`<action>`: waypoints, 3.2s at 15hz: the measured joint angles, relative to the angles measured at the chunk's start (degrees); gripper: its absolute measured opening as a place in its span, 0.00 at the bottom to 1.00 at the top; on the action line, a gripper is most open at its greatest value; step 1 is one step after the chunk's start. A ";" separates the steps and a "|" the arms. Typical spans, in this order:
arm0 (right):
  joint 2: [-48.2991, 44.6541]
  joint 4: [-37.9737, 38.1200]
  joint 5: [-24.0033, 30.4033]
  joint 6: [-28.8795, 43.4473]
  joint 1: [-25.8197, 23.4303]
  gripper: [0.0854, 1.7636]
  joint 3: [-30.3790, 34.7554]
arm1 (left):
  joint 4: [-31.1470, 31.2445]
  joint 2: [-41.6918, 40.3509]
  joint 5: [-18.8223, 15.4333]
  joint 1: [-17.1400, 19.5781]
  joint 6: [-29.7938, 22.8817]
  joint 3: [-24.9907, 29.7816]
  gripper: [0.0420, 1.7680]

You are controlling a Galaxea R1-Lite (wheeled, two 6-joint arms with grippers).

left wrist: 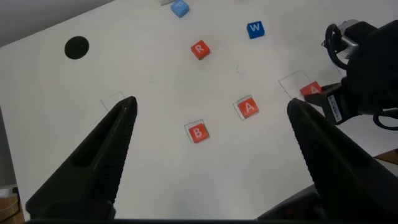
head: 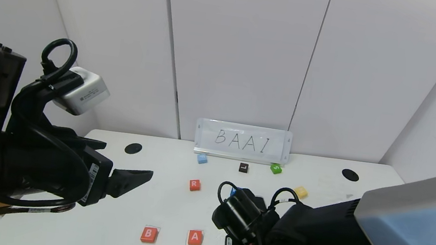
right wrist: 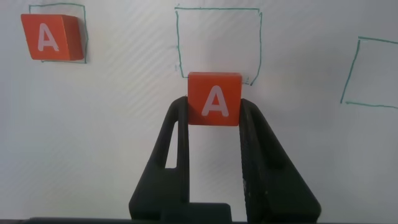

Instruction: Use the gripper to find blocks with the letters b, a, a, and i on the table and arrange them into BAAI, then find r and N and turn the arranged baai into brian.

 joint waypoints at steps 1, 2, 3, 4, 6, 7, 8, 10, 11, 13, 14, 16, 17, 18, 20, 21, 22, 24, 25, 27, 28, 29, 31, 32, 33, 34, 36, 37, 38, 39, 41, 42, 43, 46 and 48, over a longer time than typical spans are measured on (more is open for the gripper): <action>0.44 -0.22 0.02 -0.35 0.16 0.27 -0.02 | 0.00 0.00 -0.02 -0.09 0.00 0.02 0.97; 0.84 -0.24 0.00 -0.55 0.26 0.27 -0.18 | -0.04 0.00 0.00 -0.33 0.00 0.17 0.97; 1.27 -0.27 0.00 -0.55 0.26 0.27 -0.41 | -0.06 -0.02 0.02 -0.57 0.00 0.26 0.97; 1.67 -0.27 0.05 -0.55 0.17 0.27 -0.71 | -0.04 0.00 0.05 -0.71 0.00 0.33 0.97; 2.34 -0.27 0.16 -0.65 -0.30 0.27 -1.13 | -0.01 0.06 0.05 -0.80 0.02 0.37 0.97; 2.76 -0.27 0.21 -0.65 -0.48 0.27 -1.46 | -0.01 0.09 0.05 -0.80 0.02 0.39 0.97; 3.16 -0.27 0.21 -0.66 -0.57 0.27 -1.82 | -0.04 0.12 0.06 -0.90 0.00 0.44 0.97; 3.90 -0.24 0.18 -0.76 -0.79 0.27 -2.26 | -0.06 0.15 0.09 -1.10 0.02 0.55 0.97; 4.10 -0.27 0.21 -0.76 -0.83 0.27 -2.45 | -0.09 0.20 0.09 -1.16 0.02 0.63 0.97; 4.35 -0.24 0.21 -0.76 -0.88 0.27 -2.78 | -0.09 0.23 0.09 -1.18 0.02 0.66 0.97; 4.44 -0.24 0.16 -0.76 -0.90 0.27 -2.86 | -0.09 0.23 0.09 -1.18 0.02 0.66 0.97; 4.55 -0.27 0.07 -0.68 -1.10 0.27 -3.22 | -0.09 0.30 0.06 -1.24 0.05 0.67 0.97; 4.57 -0.27 0.02 -0.66 -1.22 0.27 -3.39 | -0.09 0.32 0.09 -1.29 0.02 0.72 0.97; 4.57 -0.30 -0.04 -0.65 -1.32 0.27 -3.47 | -0.09 0.34 0.09 -1.29 0.02 0.72 0.97; 4.62 -0.55 -0.15 -0.40 -1.38 0.27 -3.55 | -0.09 0.37 0.09 -1.77 -0.01 0.80 0.97; 4.62 -1.51 -0.04 -0.40 -1.40 0.27 -3.52 | -0.09 0.41 0.11 -1.95 -0.04 0.85 0.97; 4.64 -2.22 0.00 -0.54 -1.49 0.27 -3.30 | -0.09 0.43 0.11 -2.04 -0.01 0.88 0.97; 4.71 -2.52 0.02 -0.65 -1.79 0.27 -3.11 | -0.11 0.48 0.13 -2.04 -0.06 0.89 0.97; 4.77 -2.51 0.02 -0.66 -1.84 0.27 -3.06 | -0.09 0.52 0.11 -2.06 -0.04 0.91 0.97; 4.88 -2.60 -0.04 -0.68 -1.93 0.33 -3.04 | -0.09 0.56 0.13 -2.06 -0.06 0.91 0.97; 4.90 -2.60 -0.06 -0.73 -1.96 0.41 -3.04 | -0.09 0.56 0.11 -2.06 -0.01 0.91 0.97; 4.90 -2.60 -0.06 -0.76 -1.95 0.48 -3.04 | -0.09 0.56 0.11 -2.07 -0.01 0.91 0.97; 4.82 -2.60 -0.09 -0.76 -1.79 0.59 -2.97 | -0.09 0.61 0.11 -2.07 -0.01 0.99 0.97; 4.77 -2.60 -0.09 -0.73 -1.71 0.63 -2.97 | -0.09 0.63 0.13 -2.17 -0.01 1.02 0.97; 4.77 -2.60 -0.09 -0.76 -1.71 0.67 -2.95 | -0.09 0.65 0.13 -2.21 -0.01 1.08 0.97; 4.73 -2.57 -0.06 -0.71 -1.74 0.71 -2.95 | -0.09 0.65 0.13 -2.23 0.00 1.08 0.97; 4.66 -2.52 0.00 -0.68 -1.84 0.77 -2.95 | -0.09 0.74 0.13 -2.26 0.00 1.16 0.97; 4.62 -2.44 0.00 -0.68 -1.90 0.79 -2.95 | -0.15 0.78 0.13 -2.26 0.00 1.16 0.97; 4.51 -2.33 0.02 -0.71 -1.99 0.81 -2.95 | -0.20 0.78 0.16 -2.26 -0.01 1.16 0.97; 4.21 -2.07 0.07 -0.66 -2.15 0.83 -2.97 | -0.17 0.78 0.16 -2.26 0.00 1.16 0.97; 3.06 -1.18 0.51 -1.77 -2.89 0.86 -2.97 | -0.22 0.78 0.44 -2.26 0.00 1.16 0.97; 2.19 -0.30 0.98 -3.04 -3.55 0.87 -2.95 | -0.28 0.78 0.77 -2.26 0.02 1.18 0.97; 1.10 1.01 1.89 -4.21 -4.39 0.89 -2.89 | -0.33 0.76 0.82 -2.26 0.02 1.16 0.97; -3.18 4.73 4.38 -6.90 -6.86 0.91 -2.84 | -0.28 0.76 0.96 -2.36 0.02 1.16 0.97; -6.05 6.60 5.90 -9.72 -8.90 0.92 -2.51 | -0.22 0.69 0.96 -2.40 0.02 1.16 0.97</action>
